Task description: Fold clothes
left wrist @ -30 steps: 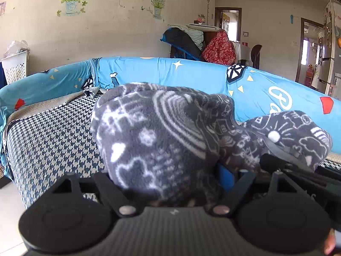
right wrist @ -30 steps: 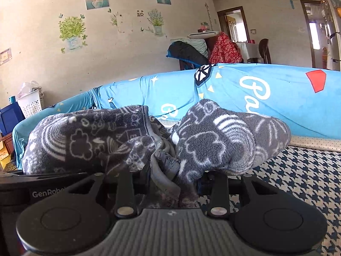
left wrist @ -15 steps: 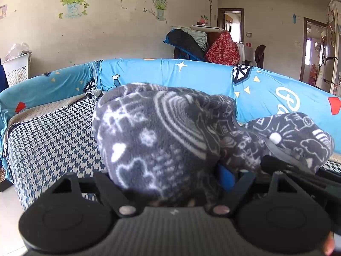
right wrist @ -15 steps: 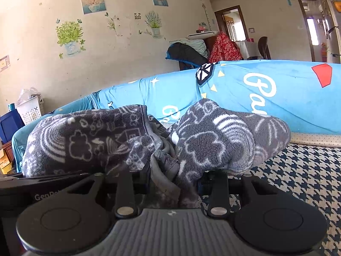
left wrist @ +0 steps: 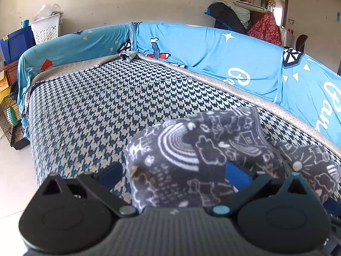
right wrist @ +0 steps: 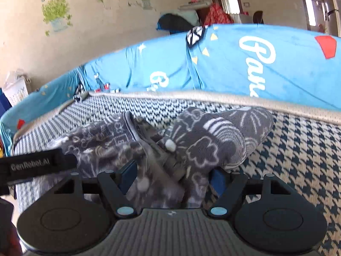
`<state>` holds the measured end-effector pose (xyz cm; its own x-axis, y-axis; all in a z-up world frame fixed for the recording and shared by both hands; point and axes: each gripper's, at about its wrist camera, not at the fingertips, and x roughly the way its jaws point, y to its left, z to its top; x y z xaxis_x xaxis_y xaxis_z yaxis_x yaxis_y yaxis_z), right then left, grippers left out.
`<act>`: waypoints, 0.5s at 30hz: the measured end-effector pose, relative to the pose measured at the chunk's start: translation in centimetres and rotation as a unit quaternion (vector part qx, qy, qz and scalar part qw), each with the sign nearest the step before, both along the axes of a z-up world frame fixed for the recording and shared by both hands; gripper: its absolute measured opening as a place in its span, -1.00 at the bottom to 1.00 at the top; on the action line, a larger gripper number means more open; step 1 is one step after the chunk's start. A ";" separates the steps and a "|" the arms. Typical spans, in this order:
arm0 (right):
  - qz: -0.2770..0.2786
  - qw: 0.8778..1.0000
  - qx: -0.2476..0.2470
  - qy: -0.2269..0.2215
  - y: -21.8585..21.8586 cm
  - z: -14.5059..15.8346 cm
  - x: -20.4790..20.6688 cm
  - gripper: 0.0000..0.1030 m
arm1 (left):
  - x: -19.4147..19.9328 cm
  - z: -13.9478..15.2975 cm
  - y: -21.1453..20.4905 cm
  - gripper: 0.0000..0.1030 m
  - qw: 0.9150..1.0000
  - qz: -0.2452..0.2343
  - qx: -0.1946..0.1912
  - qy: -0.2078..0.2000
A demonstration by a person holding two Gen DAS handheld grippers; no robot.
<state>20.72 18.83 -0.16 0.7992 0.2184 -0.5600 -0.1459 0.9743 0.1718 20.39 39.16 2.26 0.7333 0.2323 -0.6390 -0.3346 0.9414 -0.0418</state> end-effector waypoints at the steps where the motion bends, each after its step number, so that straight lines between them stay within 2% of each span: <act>1: 0.002 1.000 -0.008 -0.007 -0.1 -0.1 -0.3 0.51 | -0.2 0.3 0.0 1.00 1.000 0.001 0.001 -0.008; 4: -0.001 1.000 -0.018 -0.012 -0.4 0.2 -0.8 0.58 | -0.9 1.2 -0.1 1.00 0.999 0.004 0.012 -0.032; 7: -0.010 0.999 -0.029 -0.020 -0.8 0.8 -1.6 0.58 | -0.7 1.6 0.7 1.00 0.999 0.006 0.017 -0.036; 11: -0.039 0.998 -0.045 -0.035 -1.6 1.7 -3.0 0.57 | -0.3 0.7 1.8 1.00 0.999 0.017 0.010 -0.028; 13: -0.057 0.996 -0.044 -0.054 -2.3 2.5 -3.9 0.38 | -0.2 0.4 2.7 1.00 0.999 0.025 0.000 -0.024; 14: -0.053 0.996 -0.039 -0.061 -2.4 2.8 -4.2 0.08 | -0.1 0.4 3.1 1.00 0.999 0.030 -0.007 -0.023; 15: -0.047 0.996 -0.034 -0.067 -2.5 3.2 -4.5 -0.10 | -0.1 0.5 3.5 1.00 0.999 0.034 -0.013 -0.021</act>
<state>16.24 16.31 3.01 0.8829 0.1044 -0.4579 -0.0706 0.9934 0.0904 20.30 42.65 2.72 0.7428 0.2661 -0.6143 -0.3951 0.9150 -0.0814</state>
